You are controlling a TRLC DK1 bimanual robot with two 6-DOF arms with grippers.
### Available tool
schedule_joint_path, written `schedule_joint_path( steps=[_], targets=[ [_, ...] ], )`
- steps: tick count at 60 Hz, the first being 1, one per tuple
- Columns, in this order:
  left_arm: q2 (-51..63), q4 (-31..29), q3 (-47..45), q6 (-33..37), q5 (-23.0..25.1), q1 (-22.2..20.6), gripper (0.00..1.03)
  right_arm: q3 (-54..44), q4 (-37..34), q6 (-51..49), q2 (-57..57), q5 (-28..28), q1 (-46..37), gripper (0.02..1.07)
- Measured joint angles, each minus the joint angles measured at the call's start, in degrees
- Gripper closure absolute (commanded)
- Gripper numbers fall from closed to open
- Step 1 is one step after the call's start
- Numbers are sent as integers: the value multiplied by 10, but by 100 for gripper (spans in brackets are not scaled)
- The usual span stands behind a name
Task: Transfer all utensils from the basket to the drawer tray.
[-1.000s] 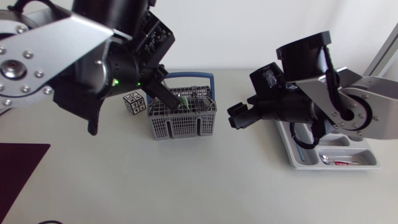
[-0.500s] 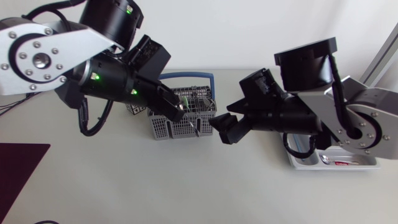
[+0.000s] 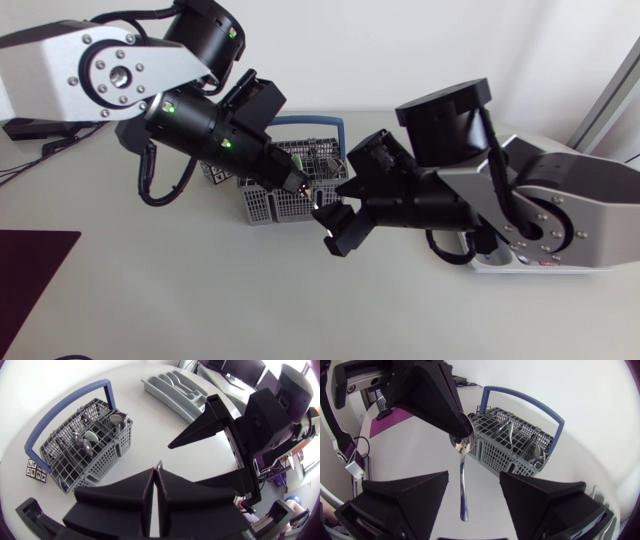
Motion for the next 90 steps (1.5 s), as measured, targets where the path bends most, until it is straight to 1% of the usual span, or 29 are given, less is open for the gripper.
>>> schedule_joint_path(
  steps=[4,16,22,26,29,33,41,46,48,49,50,51,54,57,60,68,70,73,76,82,84,90],
  targets=[
    [4,-5,7,0,3,0,100,4,8,-6,9,13,6,50],
    [14,-9,15,-2,9,0,100,19,19,-22,31,34,16,66],
    [17,-10,17,-2,11,-1,100,19,30,-32,38,61,23,78],
    [17,-11,18,-2,11,-1,100,21,33,-34,43,65,27,85],
    [17,-11,18,-2,15,-1,100,21,34,-34,47,65,29,93],
    [17,-11,19,-2,16,-1,100,21,37,-37,51,65,31,101],
    [18,-10,21,-2,19,0,99,21,41,-40,51,65,35,101],
    [18,-10,22,-4,19,2,94,21,43,-40,51,67,35,101],
    [18,-11,22,-9,20,2,90,21,43,-40,51,69,35,101],
    [18,-12,22,-9,20,2,86,21,43,-40,51,70,35,101],
    [18,-12,23,-11,20,3,84,21,44,-40,51,71,35,101],
    [18,-13,23,-11,20,3,78,21,44,-40,51,71,36,101],
    [18,-15,25,-12,23,3,73,21,45,-41,51,71,37,101],
    [18,-18,30,-13,24,3,64,20,44,-42,51,71,38,101],
    [18,-19,39,-15,26,5,51,19,44,-44,51,71,40,101],
    [17,-17,72,-23,32,23,39,10,40,-45,51,54,41,101],
    [17,-13,78,-26,32,30,38,5,40,-47,50,47,41,101],
    [14,-5,82,-28,32,41,38,-4,37,-54,44,38,37,101],
    [9,1,83,-28,28,55,38,-15,30,-62,35,16,28,101],
    [0,18,82,-28,-26,75,38,-36,11,-81,15,-27,-12,101],
    [-3,24,81,-27,-38,78,38,-42,2,-91,7,-42,-29,101],
    [-17,53,53,-15,-103,78,38,-59,-22,-126,-17,-87,-83,101]
  ],
)
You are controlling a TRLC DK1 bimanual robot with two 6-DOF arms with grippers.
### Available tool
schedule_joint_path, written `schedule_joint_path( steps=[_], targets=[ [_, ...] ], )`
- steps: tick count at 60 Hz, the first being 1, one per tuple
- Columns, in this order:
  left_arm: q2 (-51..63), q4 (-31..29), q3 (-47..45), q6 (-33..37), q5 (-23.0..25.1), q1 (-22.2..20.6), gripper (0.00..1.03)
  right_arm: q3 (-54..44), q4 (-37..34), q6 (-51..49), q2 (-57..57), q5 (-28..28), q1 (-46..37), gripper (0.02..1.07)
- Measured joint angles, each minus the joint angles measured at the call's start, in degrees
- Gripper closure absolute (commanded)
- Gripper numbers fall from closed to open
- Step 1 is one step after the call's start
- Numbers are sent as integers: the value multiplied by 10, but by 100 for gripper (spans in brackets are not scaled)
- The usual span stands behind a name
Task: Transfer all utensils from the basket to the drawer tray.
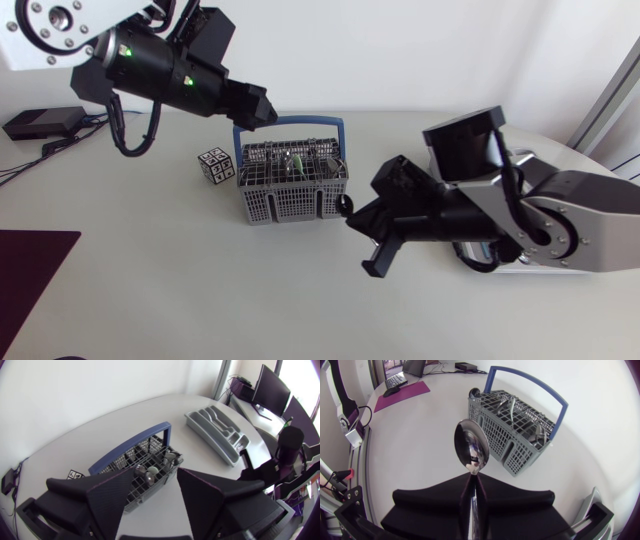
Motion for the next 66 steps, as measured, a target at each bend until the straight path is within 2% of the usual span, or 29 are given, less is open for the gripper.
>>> schedule_joint_path(
  steps=[3,10,26,28,38,47,66],
  targets=[
    [-5,15,-27,13,-40,-2,39,-9,-22,-36,-14,-40,-45,101],
    [-5,30,-83,33,-91,-8,39,-14,-79,-130,-24,-100,-147,101],
    [-5,77,-147,48,-167,-27,39,-7,-232,-430,10,-156,-371,101],
    [-5,85,-152,49,-175,-28,43,-1,-249,-467,22,-156,-396,101],
    [-5,96,-161,50,-201,-34,47,56,-309,-616,94,-153,-494,101],
    [5,98,-161,54,-253,-43,47,126,-373,-715,160,-130,-554,101],
    [22,71,-161,61,-276,-54,50,184,-379,-845,217,-46,-613,101]
  ],
)
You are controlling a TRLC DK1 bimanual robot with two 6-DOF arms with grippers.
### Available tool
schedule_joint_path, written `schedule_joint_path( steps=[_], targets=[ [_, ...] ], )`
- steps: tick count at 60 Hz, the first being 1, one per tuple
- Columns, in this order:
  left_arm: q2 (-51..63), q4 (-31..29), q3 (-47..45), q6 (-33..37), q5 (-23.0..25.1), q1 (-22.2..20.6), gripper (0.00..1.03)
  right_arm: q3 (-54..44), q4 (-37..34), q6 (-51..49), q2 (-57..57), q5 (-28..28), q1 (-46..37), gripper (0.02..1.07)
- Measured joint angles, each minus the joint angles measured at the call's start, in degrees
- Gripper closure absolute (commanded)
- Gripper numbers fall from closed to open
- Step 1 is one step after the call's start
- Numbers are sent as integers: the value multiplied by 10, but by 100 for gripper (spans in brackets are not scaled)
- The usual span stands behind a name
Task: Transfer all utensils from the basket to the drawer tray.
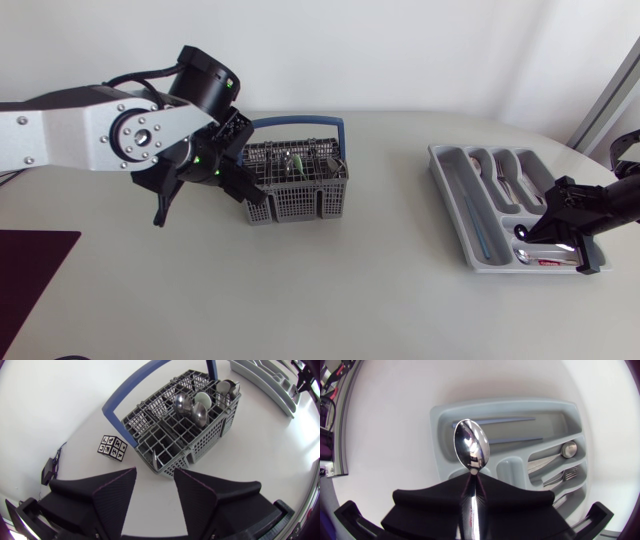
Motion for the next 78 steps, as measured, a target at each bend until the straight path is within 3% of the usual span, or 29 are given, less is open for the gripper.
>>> schedule_joint_path(
  steps=[10,29,39,45,49,51,64,78],
  targets=[
    [9,-17,0,0,-7,-1,50,5,10,-62,22,37,-32,101],
    [24,-40,15,0,-21,-2,50,-2,102,-123,66,92,-59,100],
    [31,-47,21,0,-21,-6,50,-24,138,-127,66,95,-59,70],
    [34,-48,24,0,-25,-8,50,-28,139,-123,59,83,-59,58],
    [36,-48,28,0,-27,-10,50,-28,136,-114,41,71,-58,36],
    [36,-49,31,0,-31,-11,50,-28,129,-108,30,65,-58,31],
    [54,-49,55,-2,-54,-23,52,-28,51,-38,-68,11,-8,30],
    [88,-45,68,-2,-68,-25,56,-28,3,136,-183,-61,135,30]
  ],
)
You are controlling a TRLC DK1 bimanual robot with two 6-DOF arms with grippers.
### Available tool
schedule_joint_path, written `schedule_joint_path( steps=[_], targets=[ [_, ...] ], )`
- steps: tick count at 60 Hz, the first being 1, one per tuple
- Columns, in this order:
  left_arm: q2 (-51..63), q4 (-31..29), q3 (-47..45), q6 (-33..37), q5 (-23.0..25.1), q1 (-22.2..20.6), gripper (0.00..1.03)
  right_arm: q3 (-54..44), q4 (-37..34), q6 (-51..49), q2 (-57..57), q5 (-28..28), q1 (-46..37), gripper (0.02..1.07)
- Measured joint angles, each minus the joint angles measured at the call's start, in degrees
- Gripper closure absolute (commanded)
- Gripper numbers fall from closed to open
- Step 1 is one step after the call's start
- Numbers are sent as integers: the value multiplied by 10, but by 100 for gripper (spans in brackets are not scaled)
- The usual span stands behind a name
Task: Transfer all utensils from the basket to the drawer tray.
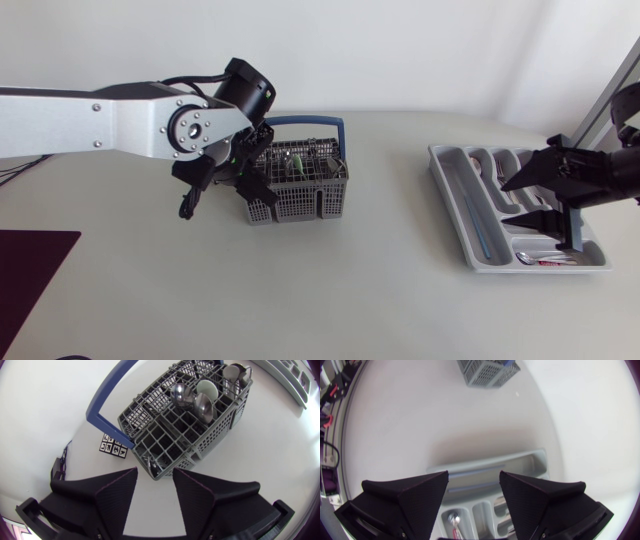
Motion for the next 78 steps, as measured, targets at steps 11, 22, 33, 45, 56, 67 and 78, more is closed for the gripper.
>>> schedule_joint_path(
  steps=[11,22,33,45,56,67,78],
  targets=[
    [12,16,2,0,0,11,61,0,8,165,-24,-41,134,30],
    [15,31,2,0,-2,21,65,-23,121,323,-24,-52,248,30],
    [26,42,2,0,-2,24,70,-46,220,437,2,-51,335,30],
    [35,54,2,0,-2,24,75,-47,296,510,53,-46,390,30],
    [42,61,2,0,-2,26,84,-47,335,539,89,-40,409,30],
    [48,64,1,0,-5,26,89,-46,348,550,113,-40,411,30],
    [48,70,1,0,-9,27,98,-46,350,552,119,-40,411,30]
  ],
)
